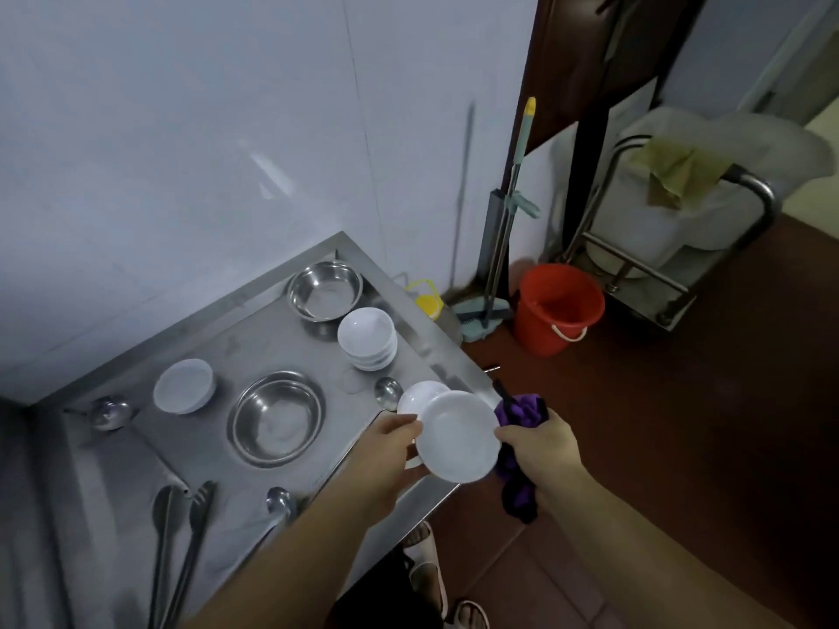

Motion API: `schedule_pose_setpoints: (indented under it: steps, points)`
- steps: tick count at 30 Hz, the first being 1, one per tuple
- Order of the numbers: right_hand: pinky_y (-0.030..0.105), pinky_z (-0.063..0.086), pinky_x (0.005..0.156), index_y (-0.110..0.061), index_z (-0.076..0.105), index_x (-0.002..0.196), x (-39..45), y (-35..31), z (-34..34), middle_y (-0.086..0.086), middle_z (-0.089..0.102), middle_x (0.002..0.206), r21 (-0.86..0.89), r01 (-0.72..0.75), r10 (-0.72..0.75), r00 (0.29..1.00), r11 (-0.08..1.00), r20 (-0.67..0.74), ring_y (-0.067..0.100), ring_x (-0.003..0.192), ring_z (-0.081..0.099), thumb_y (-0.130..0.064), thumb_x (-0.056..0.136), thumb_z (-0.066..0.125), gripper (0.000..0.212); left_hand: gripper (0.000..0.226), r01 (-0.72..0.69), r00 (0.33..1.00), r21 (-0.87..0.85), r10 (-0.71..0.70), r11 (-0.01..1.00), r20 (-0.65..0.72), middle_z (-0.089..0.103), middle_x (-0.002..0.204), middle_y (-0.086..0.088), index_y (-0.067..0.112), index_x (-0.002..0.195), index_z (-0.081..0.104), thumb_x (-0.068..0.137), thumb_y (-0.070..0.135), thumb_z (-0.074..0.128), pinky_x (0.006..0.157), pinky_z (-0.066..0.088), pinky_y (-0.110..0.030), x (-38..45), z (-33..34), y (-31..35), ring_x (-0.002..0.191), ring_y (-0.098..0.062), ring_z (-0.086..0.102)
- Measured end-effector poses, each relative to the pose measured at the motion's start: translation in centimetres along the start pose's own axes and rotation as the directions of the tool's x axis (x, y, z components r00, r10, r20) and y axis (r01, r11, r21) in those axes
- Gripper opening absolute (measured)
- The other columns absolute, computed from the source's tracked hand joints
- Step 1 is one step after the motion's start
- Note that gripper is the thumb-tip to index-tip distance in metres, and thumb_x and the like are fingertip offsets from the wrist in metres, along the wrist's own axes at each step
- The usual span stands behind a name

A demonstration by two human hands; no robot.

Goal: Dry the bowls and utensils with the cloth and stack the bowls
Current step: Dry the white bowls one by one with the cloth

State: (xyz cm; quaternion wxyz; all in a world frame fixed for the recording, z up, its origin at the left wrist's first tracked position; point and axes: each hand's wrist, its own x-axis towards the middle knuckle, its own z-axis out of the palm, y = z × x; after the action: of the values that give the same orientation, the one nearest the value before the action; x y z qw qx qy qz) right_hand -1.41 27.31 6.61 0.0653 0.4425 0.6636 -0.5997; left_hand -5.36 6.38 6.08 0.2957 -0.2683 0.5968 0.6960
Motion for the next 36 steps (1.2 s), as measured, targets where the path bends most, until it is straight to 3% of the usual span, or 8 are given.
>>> schedule_pose_setpoints:
  steps: [4,7,11,17,22,26,32,36]
  points:
    - [0.031,0.059,0.056,-0.029,0.069,0.096,2.6,-0.8,2.1,0.003,0.075,0.08,-0.097,-0.035,0.031,0.999,0.995,-0.041,0.025,0.068,0.073,-0.012,0.078,0.083,0.029,0.017,0.096,0.995,-0.079,-0.096,0.992,0.005,0.066,0.125,-0.017,0.013,0.116,0.07,0.099,0.01,0.068,0.07,0.065,-0.043,4.2,-0.4,-0.2,0.11,-0.035,0.069]
    - [0.042,0.065,0.067,-0.031,0.068,0.098,4.4,-1.1,3.6,0.004,0.075,0.083,-0.162,-0.053,0.047,0.998,0.985,-0.042,0.028,0.072,0.074,-0.015,0.076,0.082,0.03,0.013,0.15,0.987,-0.147,-0.156,0.978,-0.028,0.066,0.122,-0.017,0.013,0.108,0.076,0.097,0.008,0.07,0.068,0.065,-0.043,6.5,-0.6,-0.3,0.109,-0.035,0.068]
    - [0.047,0.064,0.078,-0.033,0.067,0.106,6.7,-1.5,5.5,0.001,0.073,0.089,-0.272,-0.033,0.031,0.999,0.962,-0.01,0.028,0.079,0.073,-0.017,0.078,0.078,0.034,0.017,0.153,0.982,-0.098,-0.162,0.983,-0.097,0.073,0.117,-0.013,0.022,0.095,0.082,0.094,0.01,0.071,0.066,0.064,-0.033,9.2,-1.0,-1.0,0.105,-0.032,0.073]
    - [0.045,0.062,0.082,-0.04,0.056,0.1,10.4,-2.0,8.1,-0.005,0.068,0.089,-0.406,0.057,-0.029,0.997,0.912,0.075,0.028,0.083,0.069,-0.015,0.082,0.073,0.035,0.011,0.118,0.945,0.033,-0.102,0.992,-0.312,0.078,0.102,-0.008,0.023,0.096,0.079,0.091,0.018,0.07,0.08,0.067,-0.045,12.1,-0.8,-2.0,0.093,-0.029,0.077]
    - [0.037,0.057,0.069,-0.034,0.053,0.077,12.7,-2.5,8.7,-0.001,0.066,0.081,-0.496,0.114,-0.042,0.987,0.861,0.154,0.021,0.071,0.065,-0.011,0.082,0.068,0.028,0.01,0.147,0.911,-0.011,-0.139,0.989,-0.389,0.078,0.103,-0.005,0.022,0.1,0.079,0.095,0.019,0.071,0.085,0.066,-0.05,13.2,-0.1,-2.8,0.095,-0.028,0.076]
    - [0.028,0.05,0.061,-0.032,0.056,0.082,14.2,-2.3,8.8,0.001,0.067,0.083,-0.525,0.166,-0.051,0.972,0.835,0.227,0.02,0.071,0.064,-0.011,0.082,0.068,0.024,0.014,0.145,0.884,-0.006,-0.132,0.989,-0.449,0.079,0.096,0.0,0.028,0.091,0.079,0.096,0.019,0.07,0.087,0.065,-0.049,14.0,0.4,-3.5,0.093,-0.025,0.076]
    - [0.04,0.057,0.071,-0.03,0.061,0.098,15.0,-1.3,9.0,0.002,0.066,0.082,-0.554,0.228,-0.03,0.939,0.801,0.342,0.026,0.074,0.067,-0.014,0.085,0.068,0.022,0.014,0.171,0.83,0.047,-0.118,0.984,-0.545,0.077,0.095,0.003,0.03,0.093,0.077,0.095,0.021,0.067,0.082,0.066,-0.045,14.3,0.7,-3.5,0.091,-0.023,0.074]
    - [0.037,0.055,0.066,-0.03,0.062,0.1,15.4,-1.4,9.0,0.002,0.067,0.081,-0.548,0.253,-0.029,0.923,0.797,0.384,0.026,0.073,0.068,-0.014,0.084,0.068,0.023,0.014,0.169,0.832,0.193,-0.035,0.967,-0.554,0.077,0.094,0.006,0.028,0.101,0.078,0.097,0.025,0.064,0.075,0.062,-0.036,14.1,1.0,-3.3,0.088,-0.019,0.073]
